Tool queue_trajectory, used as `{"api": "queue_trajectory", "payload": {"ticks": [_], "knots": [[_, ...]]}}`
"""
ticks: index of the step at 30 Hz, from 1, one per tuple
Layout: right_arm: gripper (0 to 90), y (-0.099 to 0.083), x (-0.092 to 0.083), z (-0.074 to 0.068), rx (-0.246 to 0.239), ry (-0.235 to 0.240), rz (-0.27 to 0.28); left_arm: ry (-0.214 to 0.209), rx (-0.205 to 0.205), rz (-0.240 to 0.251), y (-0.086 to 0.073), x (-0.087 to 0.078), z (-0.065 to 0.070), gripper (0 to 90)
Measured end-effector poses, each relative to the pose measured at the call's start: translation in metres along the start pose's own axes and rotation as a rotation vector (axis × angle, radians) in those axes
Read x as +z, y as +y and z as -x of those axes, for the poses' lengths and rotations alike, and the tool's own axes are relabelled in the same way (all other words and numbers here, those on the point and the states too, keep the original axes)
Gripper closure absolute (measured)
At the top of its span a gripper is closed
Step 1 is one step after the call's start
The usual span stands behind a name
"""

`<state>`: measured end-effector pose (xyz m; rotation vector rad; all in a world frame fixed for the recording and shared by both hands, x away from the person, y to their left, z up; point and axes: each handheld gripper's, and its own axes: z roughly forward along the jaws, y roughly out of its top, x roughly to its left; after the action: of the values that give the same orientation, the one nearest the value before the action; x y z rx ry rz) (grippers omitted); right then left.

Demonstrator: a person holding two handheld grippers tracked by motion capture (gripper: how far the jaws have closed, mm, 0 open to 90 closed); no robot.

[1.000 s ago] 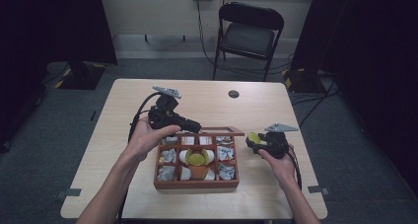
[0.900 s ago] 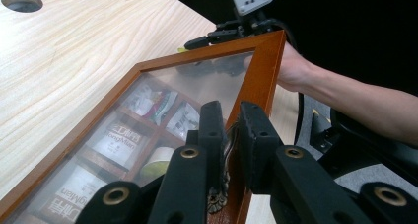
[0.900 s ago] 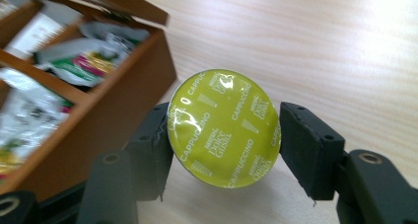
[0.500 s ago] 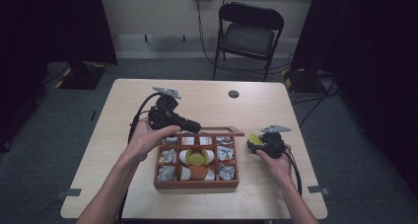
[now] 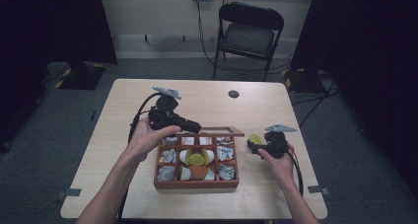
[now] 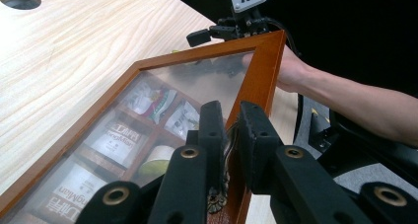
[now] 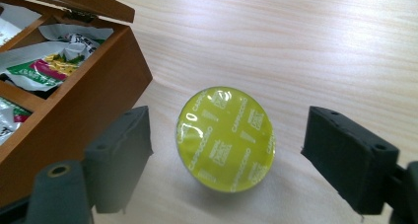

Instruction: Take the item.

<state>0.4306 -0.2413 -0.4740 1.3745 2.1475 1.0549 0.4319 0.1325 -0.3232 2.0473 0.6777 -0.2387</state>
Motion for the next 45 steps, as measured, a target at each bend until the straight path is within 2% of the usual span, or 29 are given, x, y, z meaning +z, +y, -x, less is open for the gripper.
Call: {"api": "queue_trajectory", "payload": {"ticks": [9, 12, 22, 27, 31, 35, 39, 42, 45], "knots": [[15.4, 0.0, -0.021, -0.009, -0.041, 0.021, -0.022, 0.003, -0.004, 0.006, 0.0, 0.0, 0.001, 80.9], [16.3, -0.009, -0.029, -0.013, -0.05, 0.026, -0.019, 0.003, 0.0, 0.002, 0.0, 0.0, 0.001, 80.8], [16.5, -0.043, -0.045, -0.02, -0.087, 0.045, -0.073, 0.003, 0.013, -0.025, -0.001, 0.002, 0.003, 80.9], [18.6, -0.056, -0.046, -0.021, -0.086, 0.043, -0.09, 0.012, 0.039, -0.041, -0.002, 0.002, 0.006, 81.0], [18.7, -0.061, -0.042, -0.02, -0.098, 0.029, -0.117, 0.006, 0.041, -0.042, -0.004, 0.004, 0.007, 81.1], [17.1, -0.063, -0.04, -0.019, -0.098, 0.017, -0.126, 0.0, 0.05, -0.072, -0.008, 0.006, 0.009, 81.2], [15.4, -0.068, -0.039, -0.021, -0.108, 0.002, -0.094, 0.011, 0.062, -0.048, -0.011, 0.007, 0.011, 81.2], [14.9, -0.071, -0.039, -0.021, -0.107, 0.003, -0.068, 0.011, 0.074, -0.049, -0.013, 0.007, 0.012, 81.3], [14.9, -0.071, -0.039, -0.021, -0.108, 0.004, -0.064, 0.013, 0.087, -0.06, -0.015, 0.008, 0.014, 81.4]]}}
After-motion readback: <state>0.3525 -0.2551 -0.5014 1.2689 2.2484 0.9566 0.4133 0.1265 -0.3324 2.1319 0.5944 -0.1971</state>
